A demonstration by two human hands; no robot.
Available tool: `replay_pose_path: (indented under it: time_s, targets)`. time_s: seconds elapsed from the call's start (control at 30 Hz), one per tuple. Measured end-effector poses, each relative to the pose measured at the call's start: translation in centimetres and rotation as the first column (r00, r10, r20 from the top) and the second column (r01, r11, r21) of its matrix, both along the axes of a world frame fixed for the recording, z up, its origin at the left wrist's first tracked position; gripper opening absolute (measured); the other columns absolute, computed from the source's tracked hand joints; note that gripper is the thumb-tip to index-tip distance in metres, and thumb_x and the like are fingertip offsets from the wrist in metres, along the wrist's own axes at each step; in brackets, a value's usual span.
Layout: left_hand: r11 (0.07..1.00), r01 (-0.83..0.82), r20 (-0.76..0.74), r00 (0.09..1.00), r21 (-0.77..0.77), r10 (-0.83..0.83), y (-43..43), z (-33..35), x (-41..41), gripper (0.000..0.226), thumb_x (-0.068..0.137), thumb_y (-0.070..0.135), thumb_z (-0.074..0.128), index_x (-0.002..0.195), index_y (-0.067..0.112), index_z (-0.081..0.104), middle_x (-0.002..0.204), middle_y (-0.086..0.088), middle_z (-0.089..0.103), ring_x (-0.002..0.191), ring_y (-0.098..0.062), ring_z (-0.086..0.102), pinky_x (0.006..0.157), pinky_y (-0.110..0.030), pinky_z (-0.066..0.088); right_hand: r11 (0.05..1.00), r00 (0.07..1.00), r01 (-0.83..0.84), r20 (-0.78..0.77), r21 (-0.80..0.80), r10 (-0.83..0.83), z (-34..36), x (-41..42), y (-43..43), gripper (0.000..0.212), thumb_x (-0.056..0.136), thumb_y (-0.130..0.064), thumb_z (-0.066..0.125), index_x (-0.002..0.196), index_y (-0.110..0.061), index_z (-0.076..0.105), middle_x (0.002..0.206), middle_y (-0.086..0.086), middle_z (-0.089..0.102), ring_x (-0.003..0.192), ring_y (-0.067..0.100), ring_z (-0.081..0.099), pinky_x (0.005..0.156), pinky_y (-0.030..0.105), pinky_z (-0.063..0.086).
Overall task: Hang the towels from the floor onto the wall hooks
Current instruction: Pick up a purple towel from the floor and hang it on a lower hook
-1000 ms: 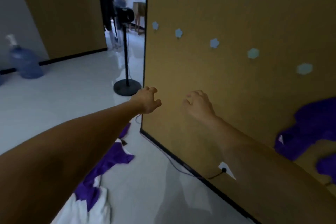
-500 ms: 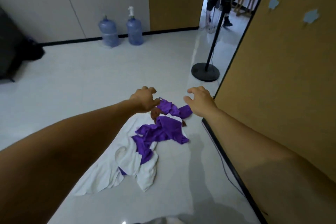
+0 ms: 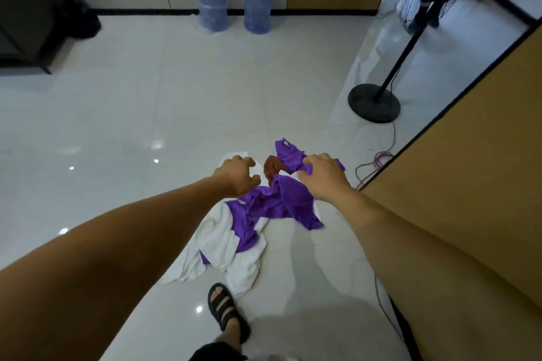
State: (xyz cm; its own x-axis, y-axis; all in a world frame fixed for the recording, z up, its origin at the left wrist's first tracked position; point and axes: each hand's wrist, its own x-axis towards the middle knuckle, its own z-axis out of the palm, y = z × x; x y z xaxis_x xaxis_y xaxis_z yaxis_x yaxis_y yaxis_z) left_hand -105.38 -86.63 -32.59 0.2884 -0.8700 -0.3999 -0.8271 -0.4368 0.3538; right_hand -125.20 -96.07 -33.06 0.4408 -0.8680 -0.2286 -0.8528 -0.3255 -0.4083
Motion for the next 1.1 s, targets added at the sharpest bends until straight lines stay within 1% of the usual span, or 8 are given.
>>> replay_pose_path:
  time_s: [0.17, 0.33, 0.43, 0.6, 0.8, 0.9, 1.0, 1.1]
  targets:
    - [0.998, 0.022, -0.071, 0.997, 0.06, -0.018, -5.9, -4.3, 1.6, 0.052, 0.092, 0.041, 0.053, 0.138, 0.017, 0.045, 0.139, -0.013, 0.045, 0.122, -0.031, 0.048, 0.098, -0.04, 0.041, 0.997, 0.998, 0.057, -0.026, 0.058, -0.056, -3.8, 1.5, -5.2, 0.046, 0.092, -0.039, 0.054, 0.133, -0.018, 0.051, 0.135, 0.009, 0.048, 0.121, 0.028, 0.049, 0.097, 0.041, 0.047]
    - [0.985, 0.054, -0.113, 0.993, 0.162, -0.036, -10.9, -10.7, 1.4, 0.047, 0.091, 0.041, 0.051, 0.131, 0.016, 0.051, 0.13, -0.015, 0.049, 0.115, -0.032, 0.051, 0.091, -0.039, 0.044, 0.983, 0.993, 0.102, -0.081, 0.153, -0.091, -11.0, 1.9, -9.2, 0.05, 0.091, -0.039, 0.058, 0.135, -0.016, 0.05, 0.135, 0.01, 0.05, 0.123, 0.028, 0.048, 0.1, 0.041, 0.046]
    - [0.977, 0.038, -0.148, 0.989, 0.208, -0.007, -14.0, -15.3, 0.6, 0.044, 0.091, 0.039, 0.051, 0.129, 0.016, 0.051, 0.127, -0.015, 0.05, 0.114, -0.033, 0.051, 0.092, -0.041, 0.045, 0.968, 0.992, 0.089, -0.108, 0.234, -0.065, -16.5, 1.5, -11.9, 0.051, 0.09, -0.037, 0.058, 0.135, -0.014, 0.05, 0.136, 0.012, 0.049, 0.124, 0.03, 0.047, 0.099, 0.042, 0.045]
    - [0.962, -0.069, -0.169, 0.979, 0.265, 0.116, -19.1, -24.2, -0.1, 0.042, 0.09, 0.038, 0.053, 0.127, 0.016, 0.052, 0.126, -0.012, 0.052, 0.111, -0.029, 0.053, 0.086, -0.038, 0.046, 0.938, 0.991, 0.049, -0.132, 0.342, -0.003, -26.9, 1.7, -17.0, 0.05, 0.091, -0.035, 0.054, 0.135, -0.013, 0.047, 0.138, 0.012, 0.045, 0.126, 0.031, 0.043, 0.102, 0.044, 0.044]
    - [0.956, -0.111, -0.153, 0.976, 0.27, 0.156, -23.6, -39.4, 0.6, 0.052, 0.092, 0.039, 0.051, 0.139, 0.018, 0.044, 0.137, -0.012, 0.047, 0.122, -0.03, 0.047, 0.1, -0.043, 0.042, 0.946, 0.99, 0.02, -0.14, 0.322, 0.027, -41.9, 3.4, -21.5, 0.052, 0.091, -0.035, 0.056, 0.137, -0.013, 0.043, 0.138, 0.012, 0.043, 0.125, 0.031, 0.042, 0.099, 0.043, 0.044]
    - [0.953, -0.101, -0.126, 0.982, 0.286, 0.142, -24.4, -48.0, 1.5, 0.054, 0.092, 0.042, 0.049, 0.141, 0.02, 0.041, 0.14, -0.01, 0.044, 0.127, -0.029, 0.043, 0.101, -0.043, 0.039, 0.955, 0.989, 0.032, -0.146, 0.294, 0.012, -50.4, 4.7, -23.0, 0.056, 0.09, -0.036, 0.059, 0.137, -0.013, 0.04, 0.139, 0.011, 0.041, 0.125, 0.03, 0.041, 0.096, 0.04, 0.044]
    - [0.95, -0.099, -0.113, 0.984, 0.295, 0.137, -24.6, -56.1, 2.2, 0.054, 0.092, 0.042, 0.05, 0.141, 0.02, 0.04, 0.137, -0.011, 0.045, 0.124, -0.031, 0.045, 0.099, -0.043, 0.04, 0.966, 0.985, 0.057, -0.173, 0.253, -0.013, -58.7, 5.6, -23.6, 0.066, 0.086, -0.04, 0.064, 0.14, -0.013, 0.036, 0.141, 0.012, 0.038, 0.126, 0.03, 0.04, 0.095, 0.039, 0.044]
    - [0.963, -0.102, -0.119, 0.984, 0.25, 0.135, -24.7, -62.6, 2.8, 0.055, 0.089, 0.04, 0.053, 0.139, 0.019, 0.043, 0.133, -0.013, 0.048, 0.122, -0.032, 0.046, 0.1, -0.043, 0.04, 0.98, 0.971, 0.111, -0.227, 0.164, -0.072, -65.7, 6.3, -23.6, 0.087, 0.078, -0.05, 0.071, 0.144, -0.015, 0.027, 0.148, 0.012, 0.028, 0.132, 0.032, 0.033, 0.098, 0.045, 0.043]
